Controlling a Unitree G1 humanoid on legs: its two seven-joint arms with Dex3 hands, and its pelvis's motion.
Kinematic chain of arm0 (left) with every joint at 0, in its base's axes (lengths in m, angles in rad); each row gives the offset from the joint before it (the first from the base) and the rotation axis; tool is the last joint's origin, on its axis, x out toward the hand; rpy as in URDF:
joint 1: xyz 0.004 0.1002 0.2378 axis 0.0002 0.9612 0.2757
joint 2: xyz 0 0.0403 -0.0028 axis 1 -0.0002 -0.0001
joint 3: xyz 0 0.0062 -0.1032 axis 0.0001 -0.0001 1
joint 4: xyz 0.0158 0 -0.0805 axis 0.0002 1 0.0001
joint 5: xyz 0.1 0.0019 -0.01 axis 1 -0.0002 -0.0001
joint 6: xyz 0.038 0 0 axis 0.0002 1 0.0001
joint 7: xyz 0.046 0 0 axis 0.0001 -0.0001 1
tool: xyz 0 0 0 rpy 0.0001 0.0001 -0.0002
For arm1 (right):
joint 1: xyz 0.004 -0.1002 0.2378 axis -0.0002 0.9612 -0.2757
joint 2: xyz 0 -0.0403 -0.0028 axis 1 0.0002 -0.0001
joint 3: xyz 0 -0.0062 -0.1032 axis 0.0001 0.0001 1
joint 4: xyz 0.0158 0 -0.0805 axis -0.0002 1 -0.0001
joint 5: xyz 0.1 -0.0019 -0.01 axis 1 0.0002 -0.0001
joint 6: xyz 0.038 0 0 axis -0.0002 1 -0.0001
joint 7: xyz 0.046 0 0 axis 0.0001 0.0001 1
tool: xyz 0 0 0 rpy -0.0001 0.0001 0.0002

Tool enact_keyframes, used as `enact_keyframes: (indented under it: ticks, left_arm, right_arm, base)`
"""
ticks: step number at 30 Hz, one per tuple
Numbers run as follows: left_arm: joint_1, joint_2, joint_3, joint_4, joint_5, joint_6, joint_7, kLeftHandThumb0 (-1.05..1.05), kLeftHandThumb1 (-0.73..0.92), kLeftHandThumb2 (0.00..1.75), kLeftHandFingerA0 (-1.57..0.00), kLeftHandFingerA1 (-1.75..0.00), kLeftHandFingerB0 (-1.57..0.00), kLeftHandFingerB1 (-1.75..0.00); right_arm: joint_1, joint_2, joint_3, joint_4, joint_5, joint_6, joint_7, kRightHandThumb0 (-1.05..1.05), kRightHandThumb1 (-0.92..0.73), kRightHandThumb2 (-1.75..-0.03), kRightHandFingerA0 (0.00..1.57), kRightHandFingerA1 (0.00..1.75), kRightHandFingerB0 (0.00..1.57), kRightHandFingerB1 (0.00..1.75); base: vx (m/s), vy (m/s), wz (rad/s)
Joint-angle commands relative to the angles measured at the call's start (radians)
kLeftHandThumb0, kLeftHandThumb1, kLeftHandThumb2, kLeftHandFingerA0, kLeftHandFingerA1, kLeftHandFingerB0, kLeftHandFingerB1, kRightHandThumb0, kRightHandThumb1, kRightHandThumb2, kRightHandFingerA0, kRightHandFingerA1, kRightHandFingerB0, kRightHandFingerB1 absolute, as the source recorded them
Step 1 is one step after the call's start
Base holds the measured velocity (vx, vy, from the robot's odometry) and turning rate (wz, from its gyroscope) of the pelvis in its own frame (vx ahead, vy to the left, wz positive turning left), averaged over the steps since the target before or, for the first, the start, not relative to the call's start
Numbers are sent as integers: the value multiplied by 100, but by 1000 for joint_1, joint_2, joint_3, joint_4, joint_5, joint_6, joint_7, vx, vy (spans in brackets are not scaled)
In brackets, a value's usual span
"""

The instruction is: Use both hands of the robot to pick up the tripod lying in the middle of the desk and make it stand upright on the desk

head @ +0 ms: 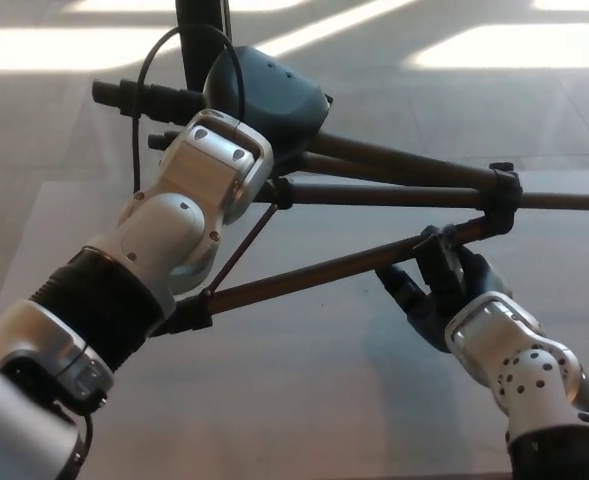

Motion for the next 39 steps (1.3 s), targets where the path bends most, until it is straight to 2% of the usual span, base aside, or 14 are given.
enact_keyframes:
  ticks: [1, 4, 6, 7, 12, 15, 17, 18, 22, 23, 25, 36, 38, 39]
  left_arm:
    - [46, 10, 8, -46, 11, -13, 60, -39, 68, 64, -88, -170, -80, -107]
    - [67, 13, 17, -62, -1, -15, 63, -42, 66, 65, -87, -166, -80, -109]
    - [73, 13, 18, -64, 1, -7, 58, -45, 65, 65, -87, -168, -77, -113]
    - [78, 8, 17, -66, 8, 11, 53, -49, 69, 67, -88, -161, -81, -104]
    - [110, -2, 39, -81, 4, 40, 75, -44, 54, 97, -117, -135, -89, -110]
    - [129, -14, 55, -104, 6, 60, 99, -47, 53, 95, -119, -137, -91, -112]
    - [136, -20, 55, -118, 21, 79, 97, -49, 53, 94, -119, -139, -89, -113]
    - [141, -29, 57, -116, 25, 90, 110, -49, 53, 94, -119, -139, -89, -113]
    - [180, -44, 79, -159, 9, 109, 121, -42, 48, 93, -117, -134, -88, -105]
    - [189, -50, 91, -167, -1, 114, 123, -39, 47, 93, -116, -133, -89, -104]
    - [193, -50, 97, -174, 11, 135, 111, -40, 52, 95, -114, -133, -87, -104]
    - [152, 22, 145, -177, -14, 86, 150, -27, 60, 69, -88, -175, -77, -134]
    - [142, 31, 168, -181, -33, 94, 121, -37, 53, 98, -114, -131, -86, -104]
    - [138, 31, 172, -184, -39, 101, 99, -27, 66, 73, -85, -170, -81, -112]
  right_arm:
    - [-275, 13, -117, 209, -38, -186, -223, -49, -89, -66, 62, 112, 50, 113]
    - [-322, 28, -163, 215, 7, -188, -228, -40, -74, -114, 65, 97, 56, 89]
    - [-320, 23, -169, 215, 7, -162, -207, -45, -89, -66, 58, 100, 54, 97]
    - [-295, 44, -200, 202, 30, -238, -152, -37, -77, -63, 73, 172, 57, 145]
    - [-343, 17, -247, 249, 30, -231, -153, -49, -56, -98, 123, 144, 105, 133]
    - [-350, 2, -272, 274, 33, -234, -109, -35, -72, -76, 106, 175, 79, 175]
    - [-356, -19, -266, 290, 13, -230, -64, -45, -60, -105, 132, 147, 116, 138]
    - [-369, -26, -279, 306, 18, -228, -73, -36, -68, -83, 115, 175, 86, 175]
    - [-393, -90, -267, 355, -12, -153, -35, -45, -44, -106, 135, 147, 117, 138]
    - [-396, -106, -255, 353, -23, -127, -36, -37, -50, -100, 114, 175, 89, 175]
    - [-370, -129, -202, 297, -80, -133, -28, -40, -50, -109, 128, 142, 115, 134]
    - [-326, -295, 61, 167, -342, -149, -10, -23, -32, -142, 102, 175, 84, 158]
    - [-357, -358, 142, 158, -424, -138, -7, -26, -38, -124, 129, 147, 110, 135]
    - [-367, -377, 159, 151, -432, -113, -2, -21, -35, -135, 99, 175, 86, 162]
  base:
    - [0, 0, 0]
    - [0, 0, 0]
    - [0, 0, 0]
    - [0, 0, 0]
    - [0, 0, 0]
    - [0, 0, 0]
    - [0, 0, 0]
    - [0, 0, 0]
    - [0, 0, 0]
    - [0, 0, 0]
    - [0, 0, 0]
    - [0, 0, 0]
    - [0, 0, 0]
    - [0, 0, 0]
